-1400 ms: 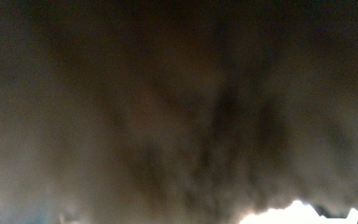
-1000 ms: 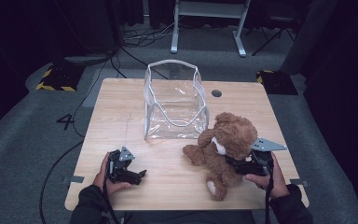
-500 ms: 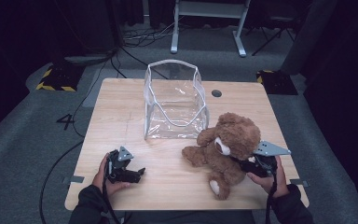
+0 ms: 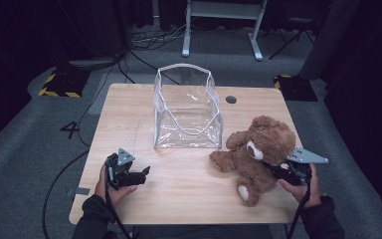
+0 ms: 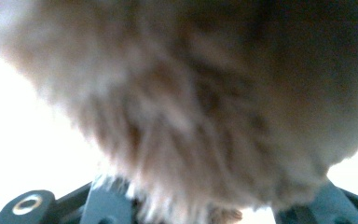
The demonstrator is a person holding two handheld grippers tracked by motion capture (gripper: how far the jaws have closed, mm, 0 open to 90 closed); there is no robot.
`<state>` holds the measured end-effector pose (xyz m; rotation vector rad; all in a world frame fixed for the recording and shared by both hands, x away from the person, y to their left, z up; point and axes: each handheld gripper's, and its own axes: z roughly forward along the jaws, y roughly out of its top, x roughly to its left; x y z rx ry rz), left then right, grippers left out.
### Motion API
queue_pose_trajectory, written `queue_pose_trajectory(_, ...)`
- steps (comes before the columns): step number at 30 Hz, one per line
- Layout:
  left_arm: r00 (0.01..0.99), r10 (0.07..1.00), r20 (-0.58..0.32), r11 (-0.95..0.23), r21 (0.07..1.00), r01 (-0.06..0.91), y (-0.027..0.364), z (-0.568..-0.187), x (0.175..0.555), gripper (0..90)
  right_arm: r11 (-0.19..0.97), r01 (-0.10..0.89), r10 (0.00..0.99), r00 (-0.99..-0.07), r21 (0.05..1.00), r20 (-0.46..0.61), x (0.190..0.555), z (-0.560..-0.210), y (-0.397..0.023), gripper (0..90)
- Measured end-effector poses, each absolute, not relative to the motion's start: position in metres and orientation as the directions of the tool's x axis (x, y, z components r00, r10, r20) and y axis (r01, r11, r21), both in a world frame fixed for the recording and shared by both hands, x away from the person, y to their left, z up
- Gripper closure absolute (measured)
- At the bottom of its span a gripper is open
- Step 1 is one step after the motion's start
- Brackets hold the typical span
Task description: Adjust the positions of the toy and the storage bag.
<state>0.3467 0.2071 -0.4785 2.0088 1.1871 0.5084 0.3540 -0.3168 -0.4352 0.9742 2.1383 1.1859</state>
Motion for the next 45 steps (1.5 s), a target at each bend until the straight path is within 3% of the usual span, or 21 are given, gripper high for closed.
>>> queue_pose_trajectory(14, 0.482, 0.874, -0.060, -0.188, 0.873, 0.451, 0.190, -0.409, 0.368, 16.1, 0.306, 0.368, 0.837, -0.543, 0.878, -0.064, 0.358, -0.437, -0.357, 56.7)
queue_pose_trajectory(25, 0.464, 0.886, 0.014, -0.195, 0.919, 0.344, 0.161, -0.335, 0.403, 17.9, 0.296, 0.367, 0.853, -0.517, 0.882, -0.072, 0.358, -0.439, -0.369, 55.2)
queue_pose_trajectory(35, 0.455, 0.889, 0.050, -0.253, 0.882, 0.398, 0.145, -0.327, 0.447, 19.1, 0.303, 0.369, 0.849, -0.523, 0.879, -0.074, 0.358, -0.439, -0.368, 53.9)
queue_pose_trajectory(41, 0.478, 0.878, -0.025, -0.209, 0.878, 0.430, 0.145, -0.325, 0.474, 18.7, 0.317, 0.365, 0.844, -0.529, 0.875, -0.085, 0.358, -0.439, -0.362, 53.1)
queue_pose_trajectory(45, 0.482, 0.876, -0.017, -0.238, 0.853, 0.464, 0.142, -0.332, 0.493, 17.9, 0.321, 0.366, 0.840, -0.536, 0.873, -0.084, 0.358, -0.439, -0.361, 52.8)
